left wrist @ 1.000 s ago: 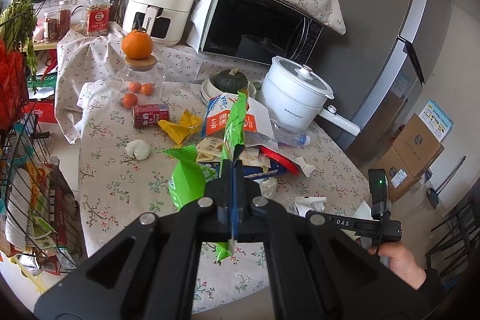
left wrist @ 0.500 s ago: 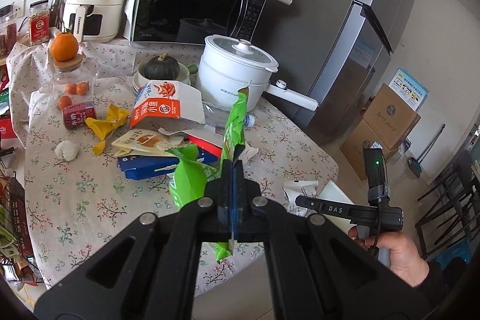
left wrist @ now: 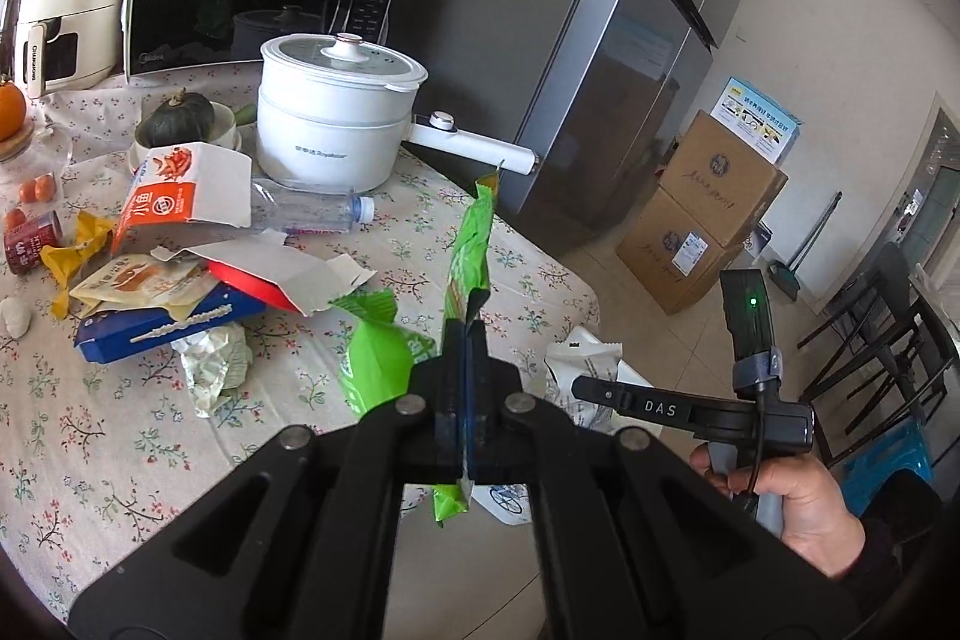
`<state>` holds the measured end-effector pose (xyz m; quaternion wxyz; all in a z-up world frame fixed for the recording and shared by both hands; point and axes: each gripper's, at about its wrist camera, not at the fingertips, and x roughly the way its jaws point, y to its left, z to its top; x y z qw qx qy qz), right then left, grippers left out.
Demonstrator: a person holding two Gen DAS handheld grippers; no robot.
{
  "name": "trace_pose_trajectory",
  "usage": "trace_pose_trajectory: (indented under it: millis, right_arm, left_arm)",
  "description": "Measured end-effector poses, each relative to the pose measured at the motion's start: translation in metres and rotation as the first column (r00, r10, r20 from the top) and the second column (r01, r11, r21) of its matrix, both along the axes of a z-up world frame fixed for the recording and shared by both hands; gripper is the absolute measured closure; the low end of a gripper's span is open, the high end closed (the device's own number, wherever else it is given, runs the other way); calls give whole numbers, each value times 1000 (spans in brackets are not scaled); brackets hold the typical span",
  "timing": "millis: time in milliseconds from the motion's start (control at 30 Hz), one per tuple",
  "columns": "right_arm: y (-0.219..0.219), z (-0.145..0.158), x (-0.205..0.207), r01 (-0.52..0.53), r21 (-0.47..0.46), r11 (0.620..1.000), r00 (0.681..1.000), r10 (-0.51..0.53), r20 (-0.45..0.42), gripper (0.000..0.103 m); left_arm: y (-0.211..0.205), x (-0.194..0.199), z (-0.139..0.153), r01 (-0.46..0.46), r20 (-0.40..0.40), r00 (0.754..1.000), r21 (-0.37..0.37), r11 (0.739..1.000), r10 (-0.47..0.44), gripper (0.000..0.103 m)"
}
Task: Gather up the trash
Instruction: 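Carry the green bag and white wrapper with both tools over the white bin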
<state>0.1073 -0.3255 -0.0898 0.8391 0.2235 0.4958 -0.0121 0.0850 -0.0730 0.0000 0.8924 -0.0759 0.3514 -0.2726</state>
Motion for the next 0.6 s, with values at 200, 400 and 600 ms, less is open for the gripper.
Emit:
trace_pose_trajectory:
  millis: [200, 400, 600]
  right_arm:
    - [-31, -3, -12, 50, -8, 999, 999, -50, -9, 74]
    - [-64, -6, -27, 105, -9, 994, 994, -105, -18, 74]
    - [-98, -10, -42, 154, -15, 988, 988, -154, -28, 74]
  left_arm:
    - [-40, 1, -10, 58, -22, 998, -2, 998, -58, 103]
    - [-80, 2, -21, 115, -44, 992, 1, 993, -115, 103]
    - [-120, 1, -35, 173, -59, 983, 15, 985, -172, 103]
